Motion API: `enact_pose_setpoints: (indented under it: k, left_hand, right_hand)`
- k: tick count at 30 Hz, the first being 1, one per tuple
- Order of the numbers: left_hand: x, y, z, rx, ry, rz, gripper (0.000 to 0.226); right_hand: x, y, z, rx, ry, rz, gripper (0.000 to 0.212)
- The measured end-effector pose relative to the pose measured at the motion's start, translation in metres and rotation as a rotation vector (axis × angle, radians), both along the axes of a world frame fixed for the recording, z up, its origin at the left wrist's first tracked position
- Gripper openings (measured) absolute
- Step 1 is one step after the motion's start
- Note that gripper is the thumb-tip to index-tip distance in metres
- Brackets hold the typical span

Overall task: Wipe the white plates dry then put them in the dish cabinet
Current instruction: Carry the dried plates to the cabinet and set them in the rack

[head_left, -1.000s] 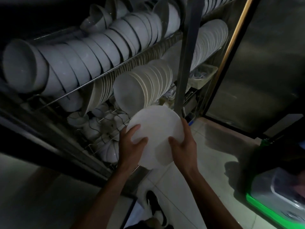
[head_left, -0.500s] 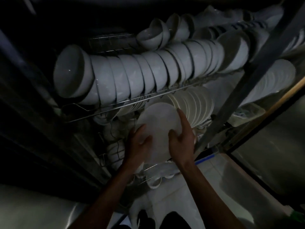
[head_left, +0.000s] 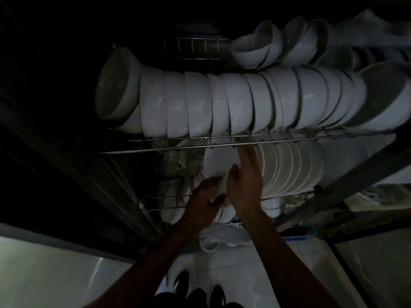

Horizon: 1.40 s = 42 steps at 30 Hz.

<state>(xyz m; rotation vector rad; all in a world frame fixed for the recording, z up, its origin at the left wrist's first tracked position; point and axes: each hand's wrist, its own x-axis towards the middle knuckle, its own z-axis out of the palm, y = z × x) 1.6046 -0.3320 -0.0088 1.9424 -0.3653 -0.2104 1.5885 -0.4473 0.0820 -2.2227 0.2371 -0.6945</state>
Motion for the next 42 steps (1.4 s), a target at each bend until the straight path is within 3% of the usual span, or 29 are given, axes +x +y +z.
enact_pose_setpoints:
  k: [20,38,42]
  left_hand:
    - [0.02,-0.006,-0.019,-0.013,0.112,0.029,0.047]
    - [-0.013,0.004,0.005,0.037,-0.056,0.049,0.03]
    - [-0.03,0.011,0.013,0.232,-0.163,0.132,0.035]
  right_hand:
    - [0.014,-0.002,-0.007,-0.069,0.101,0.049,0.08]
    - [-0.016,0.0,-0.01,0.016,0.23,0.156,0.088]
    - [-0.035,-0.004,-0.011,0.023,0.245,0.225,0.083]
